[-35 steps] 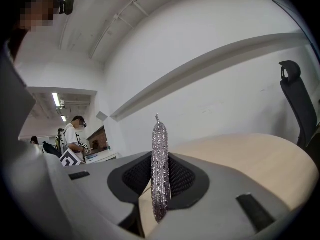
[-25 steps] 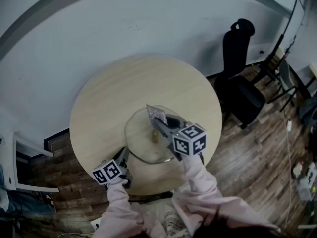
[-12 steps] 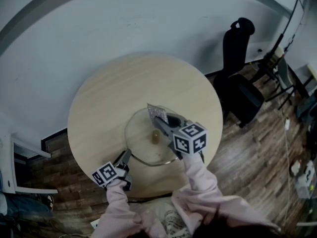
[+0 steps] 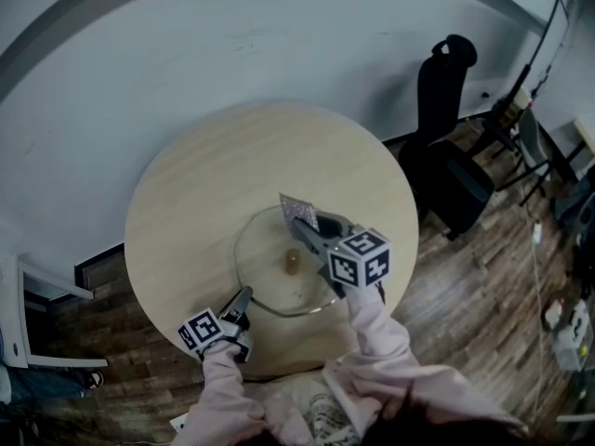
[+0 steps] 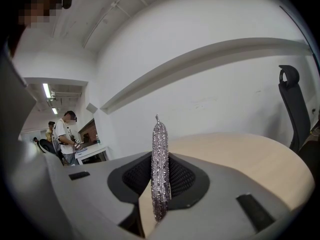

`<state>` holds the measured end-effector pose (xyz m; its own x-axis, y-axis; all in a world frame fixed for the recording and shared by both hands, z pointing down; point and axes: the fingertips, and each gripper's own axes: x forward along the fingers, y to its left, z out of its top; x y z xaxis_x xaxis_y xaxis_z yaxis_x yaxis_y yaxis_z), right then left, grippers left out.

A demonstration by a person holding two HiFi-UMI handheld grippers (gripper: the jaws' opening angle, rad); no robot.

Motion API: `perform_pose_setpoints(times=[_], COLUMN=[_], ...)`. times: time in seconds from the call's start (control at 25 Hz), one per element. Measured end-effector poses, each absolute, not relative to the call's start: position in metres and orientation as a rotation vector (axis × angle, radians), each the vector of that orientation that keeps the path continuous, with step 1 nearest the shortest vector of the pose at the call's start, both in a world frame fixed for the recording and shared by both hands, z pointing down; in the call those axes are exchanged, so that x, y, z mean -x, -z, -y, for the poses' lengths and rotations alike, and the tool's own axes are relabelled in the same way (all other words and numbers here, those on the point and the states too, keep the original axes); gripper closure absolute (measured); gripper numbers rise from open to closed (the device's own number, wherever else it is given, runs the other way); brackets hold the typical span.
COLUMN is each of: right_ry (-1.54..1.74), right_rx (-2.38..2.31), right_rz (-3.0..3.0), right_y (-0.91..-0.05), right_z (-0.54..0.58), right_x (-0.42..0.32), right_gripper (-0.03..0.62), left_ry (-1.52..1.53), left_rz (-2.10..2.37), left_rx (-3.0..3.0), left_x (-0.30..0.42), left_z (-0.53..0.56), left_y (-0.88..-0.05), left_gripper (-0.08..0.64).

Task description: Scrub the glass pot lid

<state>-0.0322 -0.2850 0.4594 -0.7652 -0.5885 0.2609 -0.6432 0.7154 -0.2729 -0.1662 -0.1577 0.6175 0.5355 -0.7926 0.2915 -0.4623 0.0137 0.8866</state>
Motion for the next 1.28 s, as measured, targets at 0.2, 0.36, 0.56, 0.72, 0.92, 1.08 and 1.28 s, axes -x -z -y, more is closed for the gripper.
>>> perform_pose_setpoints(times=[0.2,0.36,0.56,0.72,0.92,1.08,1.28], right_ry=[-0.537,-0.545,-0.551,-0.554,-0.532,-0.475,-0.380], right_rx=[-1.008,-1.015,-1.019,-1.019,-1.021,-1.028,-1.031], right_rz=[2.758,2.751,2.746,2.738,2.705,2.650,2.548], right_y=[-0.463,-0.464,-0.468,-0.471,-0.477,-0.484,-0.495], right_z=[0.289,0.291,0.295,0.298,0.304,0.309,0.324], right_x=[0.030,0.031,0.031,0.030,0.031,0.030,0.025], right_gripper=[0.517,0.517,0.517,0.517,0.517,0.517,0.517], left_ry=[0.360,0.415,0.471,0.486,0.492,0.485,0.488], left_rz=[1.040,0.977,0.946,0.934,0.924,0.924,0.901], left_rx=[-1.638,-1.628,-1.650,-1.627,-1.625,-1.617,-1.637], left_x=[0.163,0.159,0.159,0.157,0.158,0.159,0.156], left_z=[0.158,0.158,0.162,0.161,0.161,0.159,0.162], left_y=[-0.619,-0.617,-0.609,-0.609,-0.609,-0.612,-0.608], left_gripper=[0.374,0.414,0.465,0.469,0.472,0.476,0.479])
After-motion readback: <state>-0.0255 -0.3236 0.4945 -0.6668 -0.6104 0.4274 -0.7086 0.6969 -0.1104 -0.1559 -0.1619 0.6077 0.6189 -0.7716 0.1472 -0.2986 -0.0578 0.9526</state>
